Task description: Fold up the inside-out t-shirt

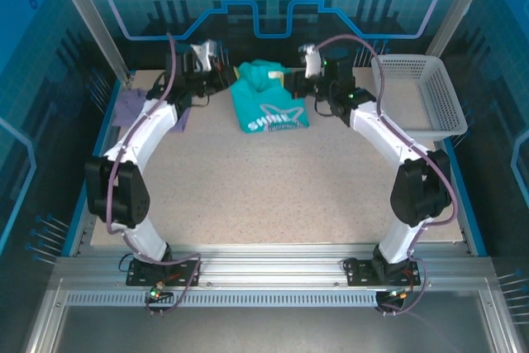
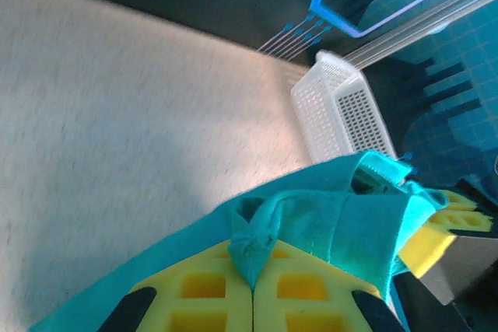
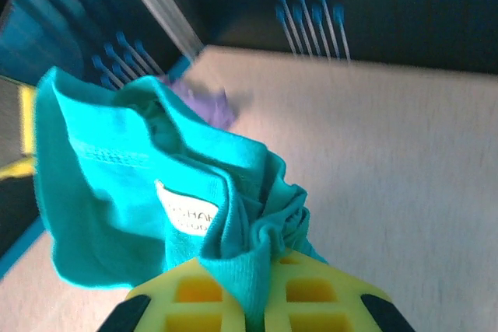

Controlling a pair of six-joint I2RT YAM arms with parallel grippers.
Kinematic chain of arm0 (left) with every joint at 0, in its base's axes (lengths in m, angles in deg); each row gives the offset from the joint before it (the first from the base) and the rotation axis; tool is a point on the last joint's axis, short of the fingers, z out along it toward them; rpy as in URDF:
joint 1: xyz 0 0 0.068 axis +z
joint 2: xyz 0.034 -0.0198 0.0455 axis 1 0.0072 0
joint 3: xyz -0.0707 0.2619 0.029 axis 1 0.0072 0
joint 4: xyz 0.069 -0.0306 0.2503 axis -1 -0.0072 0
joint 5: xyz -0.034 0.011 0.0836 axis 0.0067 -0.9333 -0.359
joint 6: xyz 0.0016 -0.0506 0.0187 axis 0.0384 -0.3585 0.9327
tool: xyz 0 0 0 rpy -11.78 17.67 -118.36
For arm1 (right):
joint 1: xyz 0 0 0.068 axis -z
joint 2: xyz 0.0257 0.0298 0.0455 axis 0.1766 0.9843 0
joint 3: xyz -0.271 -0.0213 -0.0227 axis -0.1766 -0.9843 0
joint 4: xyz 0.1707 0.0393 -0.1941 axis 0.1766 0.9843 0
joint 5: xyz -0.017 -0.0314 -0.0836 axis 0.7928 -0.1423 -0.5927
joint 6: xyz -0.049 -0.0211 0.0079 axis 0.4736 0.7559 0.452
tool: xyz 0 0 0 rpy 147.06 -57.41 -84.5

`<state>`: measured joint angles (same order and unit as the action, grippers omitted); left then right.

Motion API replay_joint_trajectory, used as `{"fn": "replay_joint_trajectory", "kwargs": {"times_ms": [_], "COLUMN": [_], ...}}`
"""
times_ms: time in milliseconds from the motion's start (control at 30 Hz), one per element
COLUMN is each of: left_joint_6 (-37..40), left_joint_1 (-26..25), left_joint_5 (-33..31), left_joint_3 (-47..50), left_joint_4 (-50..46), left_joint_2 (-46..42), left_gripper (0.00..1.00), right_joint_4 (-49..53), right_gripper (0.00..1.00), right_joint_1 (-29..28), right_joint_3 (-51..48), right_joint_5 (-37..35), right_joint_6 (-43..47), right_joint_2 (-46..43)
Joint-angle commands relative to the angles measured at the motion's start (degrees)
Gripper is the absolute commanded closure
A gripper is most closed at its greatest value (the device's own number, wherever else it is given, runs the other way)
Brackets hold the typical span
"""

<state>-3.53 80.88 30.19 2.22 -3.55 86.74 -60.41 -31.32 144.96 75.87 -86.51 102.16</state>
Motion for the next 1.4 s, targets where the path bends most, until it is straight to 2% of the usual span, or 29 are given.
{"fn": "replay_joint_trajectory", "kwargs": {"times_ms": [0, 100, 200, 400, 733, 967, 1267, 1367], "left_joint_6": [-3.5, -4.7, -5.1, -10.6, -12.4, -11.4, -8.1, -7.1], "left_joint_1": [-1.6, -6.6, -11.9, -16.3, -15.3, -9.0, -4.9, -4.3], "left_joint_5": [2.2, 0.5, -3.0, -6.8, -12.0, -9.3, -7.2, -4.5], "left_joint_3": [12.3, 24.2, 30.8, 40.7, 40.2, 37.6, 31.3, 28.2], "left_joint_4": [7.3, 7.3, 3.6, 3.0, -0.4, 4.3, 8.2, 8.1], "left_joint_2": [-7.5, -17.0, -24.2, -30.5, -24.6, -14.3, -2.5, 1.0], "left_gripper": [1.0, 1.0, 1.0, 1.0, 1.0, 1.0, 1.0, 1.0], "right_joint_4": [-2.6, -2.9, -2.5, -0.8, 8.5, 11.6, 16.0, 17.7], "right_gripper": [1.0, 1.0, 1.0, 1.0, 1.0, 0.98, 0.92, 0.91], "right_joint_1": [-2.2, -5.6, -8.6, -10.9, -10.1, -9.3, -8.2, -7.3], "right_joint_3": [-10.5, -22.9, -33.1, -40.2, -31.5, -22.7, -9.4, -5.9], "right_joint_5": [2.2, -0.4, -3.5, -7.1, -11.9, -12.1, -12.0, -9.8], "right_joint_6": [0.6, -1.6, -5.5, -9.0, -6.8, -4.7, -0.3, 0.9], "right_joint_2": [-5.7, -13.3, -19.1, -23.2, -16.4, -6.6, 7.2, 10.4]}}
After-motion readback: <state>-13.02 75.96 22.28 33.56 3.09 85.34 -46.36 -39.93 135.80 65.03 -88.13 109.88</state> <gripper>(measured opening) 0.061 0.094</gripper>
